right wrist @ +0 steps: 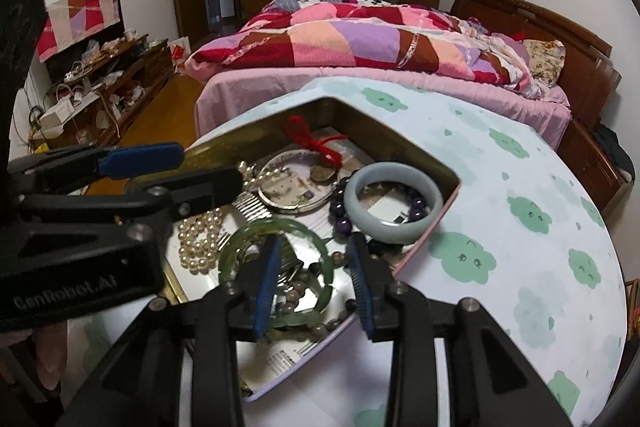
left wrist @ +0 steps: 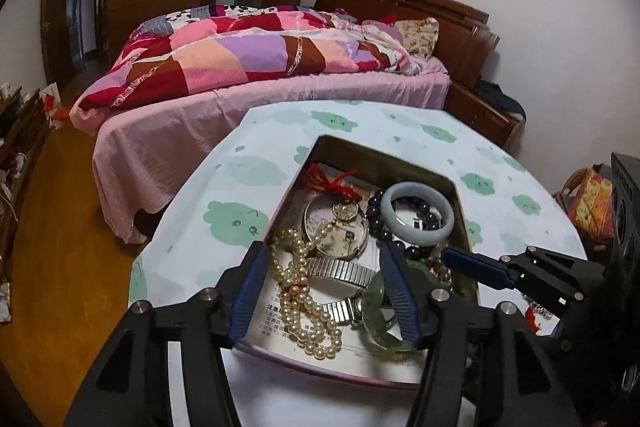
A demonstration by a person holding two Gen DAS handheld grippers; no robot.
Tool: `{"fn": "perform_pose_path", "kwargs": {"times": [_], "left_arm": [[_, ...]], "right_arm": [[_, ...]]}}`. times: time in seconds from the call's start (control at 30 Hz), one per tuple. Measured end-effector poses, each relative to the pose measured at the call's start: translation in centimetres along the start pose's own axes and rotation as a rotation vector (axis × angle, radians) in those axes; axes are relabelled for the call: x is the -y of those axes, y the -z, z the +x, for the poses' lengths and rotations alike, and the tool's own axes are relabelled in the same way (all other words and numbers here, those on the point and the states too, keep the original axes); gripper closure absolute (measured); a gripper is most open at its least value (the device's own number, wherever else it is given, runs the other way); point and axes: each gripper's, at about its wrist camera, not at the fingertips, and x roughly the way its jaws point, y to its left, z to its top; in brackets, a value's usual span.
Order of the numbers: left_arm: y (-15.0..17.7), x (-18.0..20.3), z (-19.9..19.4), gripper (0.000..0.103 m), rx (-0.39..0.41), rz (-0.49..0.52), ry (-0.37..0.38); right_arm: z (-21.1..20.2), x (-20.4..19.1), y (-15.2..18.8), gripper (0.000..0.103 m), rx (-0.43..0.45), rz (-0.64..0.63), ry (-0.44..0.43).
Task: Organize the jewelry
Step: 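Withdraw both open tools from the tin back toward the remaining jewelry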
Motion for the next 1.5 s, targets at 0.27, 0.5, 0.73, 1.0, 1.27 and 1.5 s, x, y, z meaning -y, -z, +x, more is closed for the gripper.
{"fn": "perform_pose_path", "kwargs": {"times": [0.27,0.5,0.73,1.0,1.27,1.5], "left_arm": [[-0.2,0.2,-0.4,0.044,0.013,0.008,-0.018],[0.0,0.9,-0.7,0.041,0.006,0.043,-0.031],[0.1,1.0,-0.7,0.040,-0.002,0.050,-0.053],[0.1,0.8,-1.0,0.034,-0.011,0.047,-0.091],[0.4,1.8,-1.1,0.033,-0.027,0.069,-0.116],[0.7,3.2,-1.9,0.033,-0.020,0.103,-0.122]], "right_arm": [[-0.7,0.2,-0.2,0.061,0.023,0.002,0.006],[-1.1,0.4,0.0,0.059,0.032,0.006,0.011],[-1.2,0.3,0.0,0.057,0.029,0.001,0.011],[-1.5,0.2,0.0,0.055,0.031,-0.003,0.015],[-2.2,0.8,0.2,0.054,0.038,0.007,0.026],[-3.0,1.5,0.9,0.054,0.040,0.019,0.020]]}}
